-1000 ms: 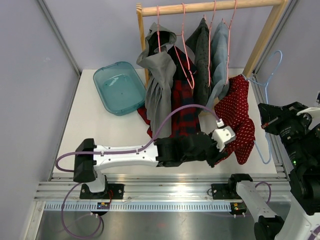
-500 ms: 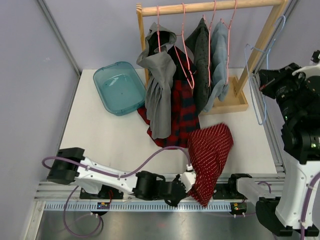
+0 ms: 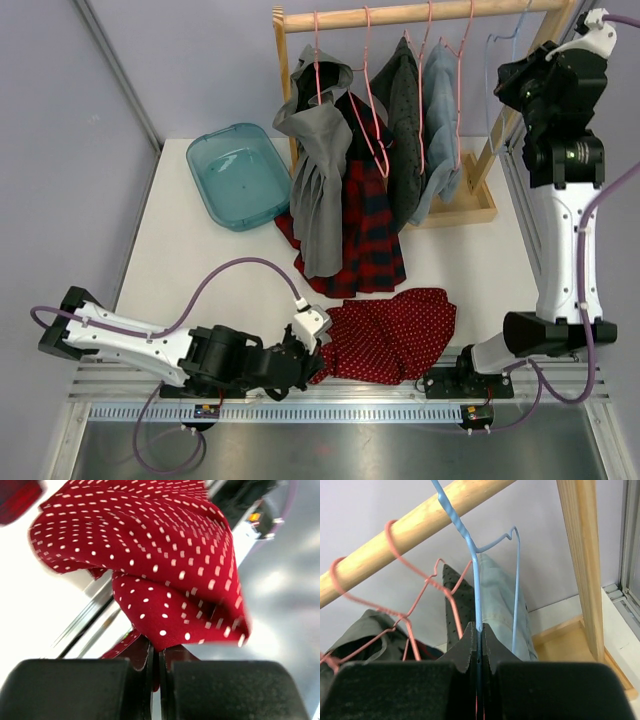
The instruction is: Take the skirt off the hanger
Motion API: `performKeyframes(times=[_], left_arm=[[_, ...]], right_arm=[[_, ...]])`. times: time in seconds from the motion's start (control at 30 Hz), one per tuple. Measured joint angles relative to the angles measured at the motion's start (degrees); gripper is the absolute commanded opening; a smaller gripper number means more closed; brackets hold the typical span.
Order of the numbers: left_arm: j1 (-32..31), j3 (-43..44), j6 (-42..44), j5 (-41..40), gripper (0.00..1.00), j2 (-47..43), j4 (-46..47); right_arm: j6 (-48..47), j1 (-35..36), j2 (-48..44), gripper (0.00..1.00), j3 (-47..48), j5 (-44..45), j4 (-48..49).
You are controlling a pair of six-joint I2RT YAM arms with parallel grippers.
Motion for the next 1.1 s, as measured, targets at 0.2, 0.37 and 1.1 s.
performKeyframes(times=[0.2, 0.37, 1.1], left_arm=[[-0.15, 0.00, -2.45, -3.87, 0.00, -0.98, -7.28], [-0.17, 7.34, -1.46, -8.48, 0.00, 2.27, -15.47], [68.41, 59.87, 39.41, -0.66, 0.00, 18.25, -14.34]], right_arm=[[0.00, 0.00, 8.28, 0.00, 2.32, 0.96, 3.06], [-0.04, 0.00, 7.02, 0.00, -5.95, 1.01, 6.88], [-0.98, -0.11, -29.07, 0.99, -37.35, 3.93, 4.00]])
